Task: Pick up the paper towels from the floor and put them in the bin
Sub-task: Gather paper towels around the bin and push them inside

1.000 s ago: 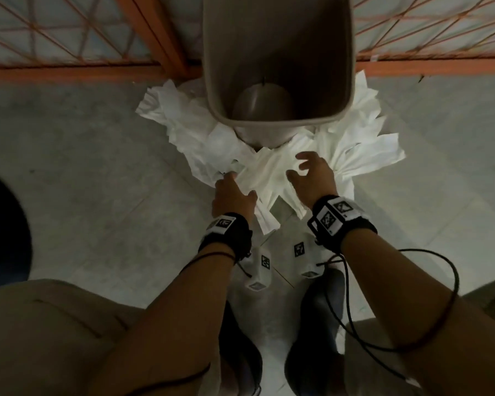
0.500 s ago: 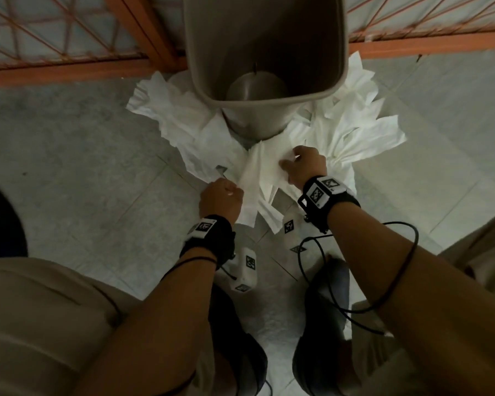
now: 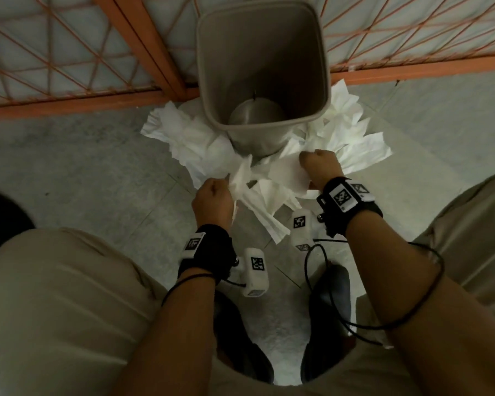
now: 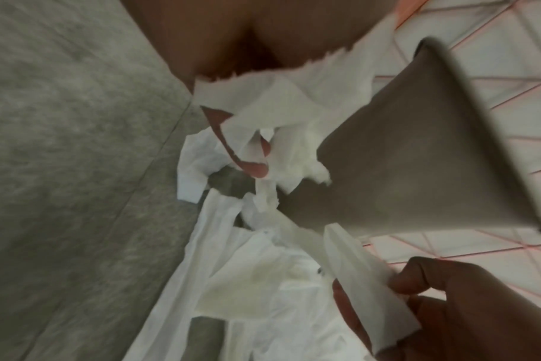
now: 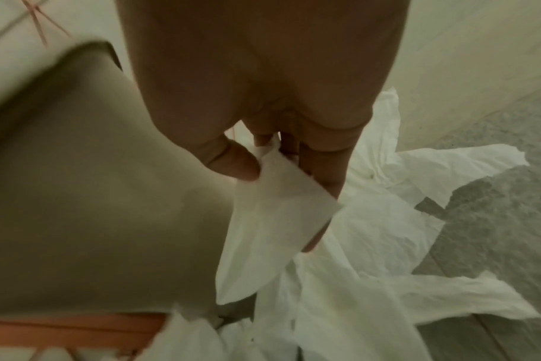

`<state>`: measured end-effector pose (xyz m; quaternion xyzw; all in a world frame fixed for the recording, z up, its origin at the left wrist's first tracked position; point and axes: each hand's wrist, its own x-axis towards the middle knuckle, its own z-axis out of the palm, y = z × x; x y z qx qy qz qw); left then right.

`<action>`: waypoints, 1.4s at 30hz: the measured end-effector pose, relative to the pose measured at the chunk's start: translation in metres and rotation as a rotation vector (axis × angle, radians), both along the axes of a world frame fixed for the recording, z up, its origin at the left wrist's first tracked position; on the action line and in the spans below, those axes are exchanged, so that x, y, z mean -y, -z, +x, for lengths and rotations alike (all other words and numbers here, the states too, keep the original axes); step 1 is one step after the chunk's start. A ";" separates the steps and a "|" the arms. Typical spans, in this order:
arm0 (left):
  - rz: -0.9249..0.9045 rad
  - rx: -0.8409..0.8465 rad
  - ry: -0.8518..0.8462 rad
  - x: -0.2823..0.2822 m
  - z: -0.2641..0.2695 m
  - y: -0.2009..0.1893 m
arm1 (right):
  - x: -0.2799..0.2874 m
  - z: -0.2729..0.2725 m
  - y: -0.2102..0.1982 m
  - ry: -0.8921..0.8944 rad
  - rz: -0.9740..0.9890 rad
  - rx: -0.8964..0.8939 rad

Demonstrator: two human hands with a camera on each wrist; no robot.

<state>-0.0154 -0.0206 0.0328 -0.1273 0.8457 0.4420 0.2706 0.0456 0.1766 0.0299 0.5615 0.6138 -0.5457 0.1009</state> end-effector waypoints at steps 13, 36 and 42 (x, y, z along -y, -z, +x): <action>0.349 -0.172 0.223 -0.006 -0.015 -0.110 | -0.003 0.021 -0.075 0.001 0.061 -0.273; 0.278 -0.383 0.472 -0.134 -0.113 -0.121 | -0.033 -0.064 -0.193 -0.157 0.231 -0.600; 0.310 -0.534 0.409 -0.089 -0.098 -0.118 | -0.026 -0.094 -0.166 -0.347 0.211 -0.556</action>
